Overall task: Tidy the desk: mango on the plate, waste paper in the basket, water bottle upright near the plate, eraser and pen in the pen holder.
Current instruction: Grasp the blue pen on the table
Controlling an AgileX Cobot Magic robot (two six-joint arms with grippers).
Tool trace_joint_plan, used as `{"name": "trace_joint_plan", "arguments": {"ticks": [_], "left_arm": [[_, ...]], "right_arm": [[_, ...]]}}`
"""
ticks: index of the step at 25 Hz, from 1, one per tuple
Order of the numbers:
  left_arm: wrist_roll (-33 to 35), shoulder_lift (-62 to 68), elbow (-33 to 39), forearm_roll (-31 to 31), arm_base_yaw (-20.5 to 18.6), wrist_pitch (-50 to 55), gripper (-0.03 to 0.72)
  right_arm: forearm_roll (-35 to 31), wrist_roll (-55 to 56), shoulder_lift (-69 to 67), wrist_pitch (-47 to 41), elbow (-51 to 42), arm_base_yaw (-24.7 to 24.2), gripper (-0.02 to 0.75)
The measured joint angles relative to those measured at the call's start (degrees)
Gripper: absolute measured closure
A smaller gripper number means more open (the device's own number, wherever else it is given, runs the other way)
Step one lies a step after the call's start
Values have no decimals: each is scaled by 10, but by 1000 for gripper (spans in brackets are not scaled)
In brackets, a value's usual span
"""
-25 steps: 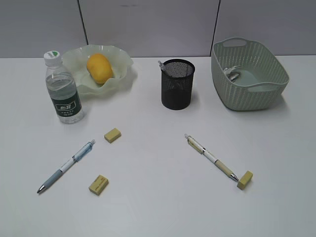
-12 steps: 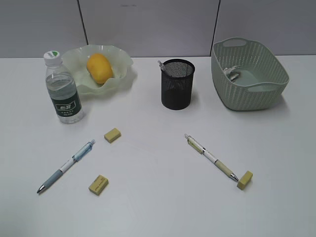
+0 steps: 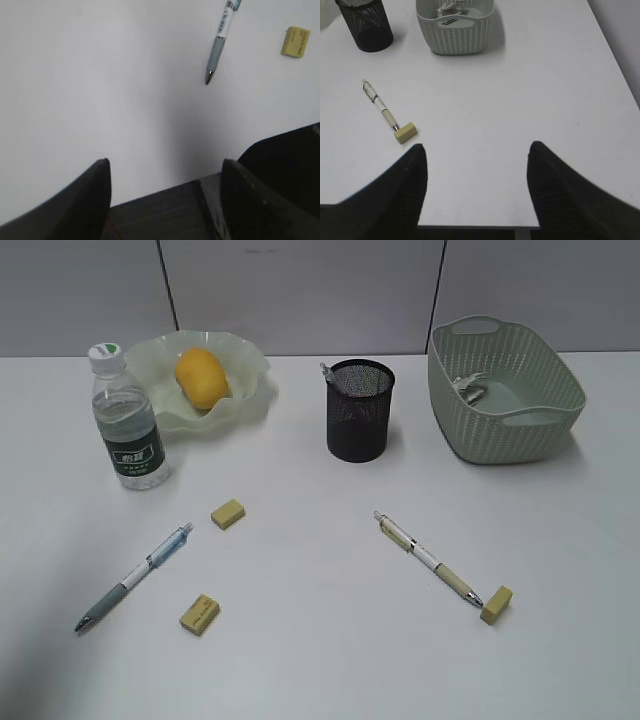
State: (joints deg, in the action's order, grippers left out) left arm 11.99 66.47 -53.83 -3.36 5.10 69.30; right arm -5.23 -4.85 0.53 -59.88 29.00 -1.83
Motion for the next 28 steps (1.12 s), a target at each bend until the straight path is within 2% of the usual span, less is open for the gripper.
{"name": "trace_joint_plan", "arguments": {"ticks": [7,13,19,28], "left_arm": [[17,168,-25,24,132,-99,178],[18,294,-50,24,196,-191,209],[19,390,-108,25,218,-218,253],[19,464,-137,30,220,-260,338]], "right_arm": [[0,0,0,0,0,0,241],[0,0,0,1,0,0,240],[0,0,0,1,0,0,240],[0,0,0,1,0,0,240]]}}
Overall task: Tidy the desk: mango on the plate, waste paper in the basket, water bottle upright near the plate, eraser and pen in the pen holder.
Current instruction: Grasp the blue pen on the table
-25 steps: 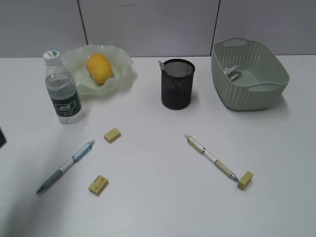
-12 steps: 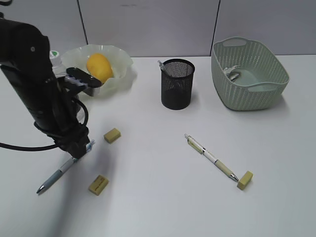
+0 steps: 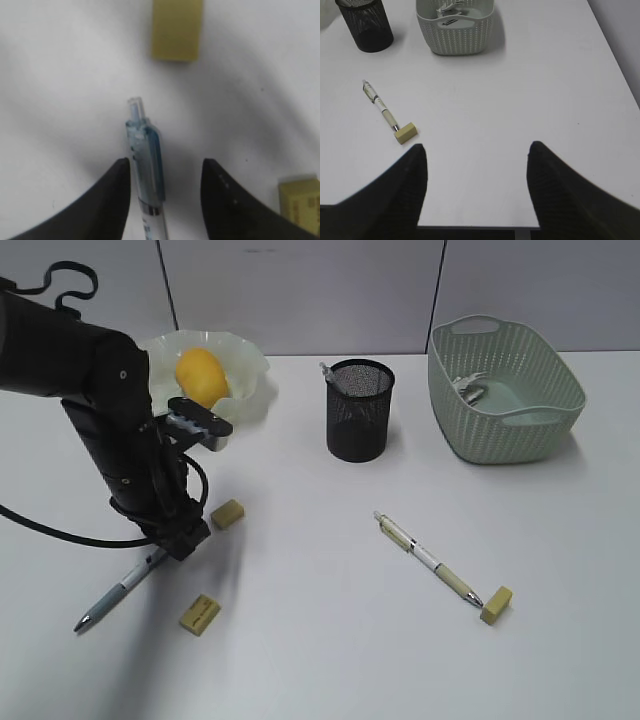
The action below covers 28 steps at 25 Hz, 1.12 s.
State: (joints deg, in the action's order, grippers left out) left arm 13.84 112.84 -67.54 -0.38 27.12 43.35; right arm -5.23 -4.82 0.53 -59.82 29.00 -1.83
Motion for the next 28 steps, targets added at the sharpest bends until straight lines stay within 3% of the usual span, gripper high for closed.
{"name": "trace_joint_plan", "arguments": {"ticks": [11,18,28], "left_arm": [[0,31,-15,7,0,-6,377],[0,34,-18,20,-2,1,527],[0,35,-19,22,-2,4,540]], "right_arm": [[0,0,0,0,0,0,240],[0,0,0,0,0,0,241],[0,0,0,0,0,0,241]]}}
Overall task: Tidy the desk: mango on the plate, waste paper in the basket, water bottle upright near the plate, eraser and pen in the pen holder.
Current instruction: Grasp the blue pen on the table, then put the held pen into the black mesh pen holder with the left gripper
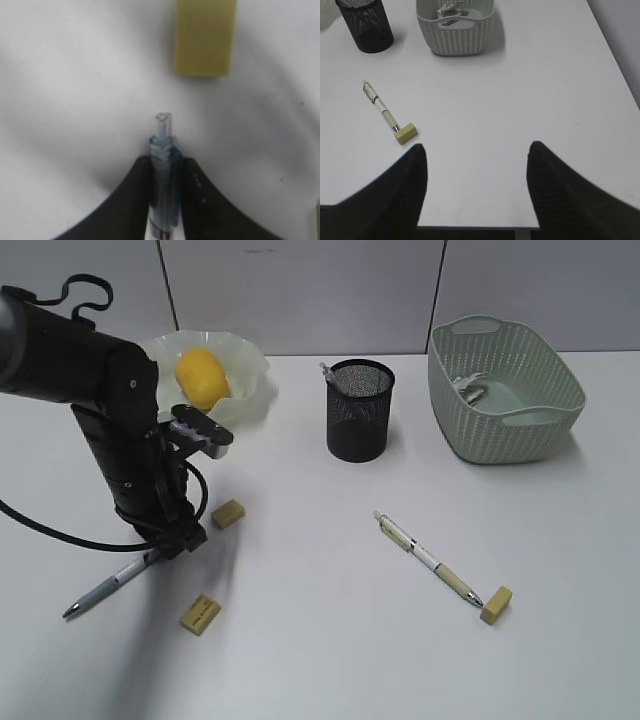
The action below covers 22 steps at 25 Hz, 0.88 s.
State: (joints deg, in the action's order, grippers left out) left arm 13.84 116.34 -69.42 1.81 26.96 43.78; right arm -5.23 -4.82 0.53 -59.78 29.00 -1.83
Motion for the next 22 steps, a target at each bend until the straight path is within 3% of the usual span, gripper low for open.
{"name": "trace_joint_plan", "arguments": {"ticks": [7,16,22], "left_arm": [[-11,-23,3,-5,0,58,541],[-76,-114,3,-18,0,141,543],[-116,-216,19,-51,22,101,543]], "right_arm": [[0,0,0,0,0,0,241],[0,0,0,0,0,0,241],[0,0,0,0,0,0,240]]}}
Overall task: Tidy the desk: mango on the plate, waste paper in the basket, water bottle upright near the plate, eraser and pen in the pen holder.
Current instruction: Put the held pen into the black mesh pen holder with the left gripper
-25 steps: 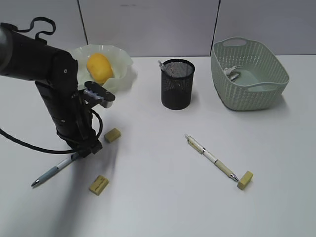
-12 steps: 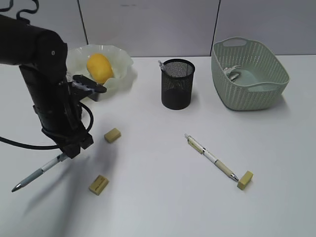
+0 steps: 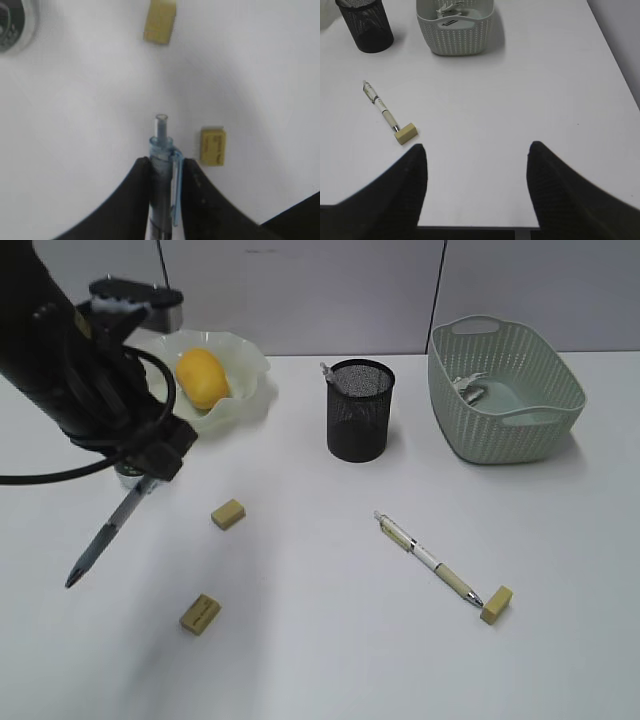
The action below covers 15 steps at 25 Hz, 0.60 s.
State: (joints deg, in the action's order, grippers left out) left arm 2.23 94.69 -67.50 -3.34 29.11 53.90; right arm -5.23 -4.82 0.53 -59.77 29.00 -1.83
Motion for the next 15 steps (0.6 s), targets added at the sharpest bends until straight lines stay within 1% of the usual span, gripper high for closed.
{"name": "trace_joint_plan", "arguments": {"ticks": [4,7,11,15], "left_arm": [[-16,-80,36,-6,22,-123,543],[-18,-114,45,-7,35,-213,543],[-18,-119,46,-21,42,-343,543],[-19,-104,47,-33,50,-495,543]], "right_arm": [[0,0,0,1,0,0,240],[0,0,0,1,0,0,240],[0,0,0,1,0,0,241],[0,0,0,1,0,0,241]]}}
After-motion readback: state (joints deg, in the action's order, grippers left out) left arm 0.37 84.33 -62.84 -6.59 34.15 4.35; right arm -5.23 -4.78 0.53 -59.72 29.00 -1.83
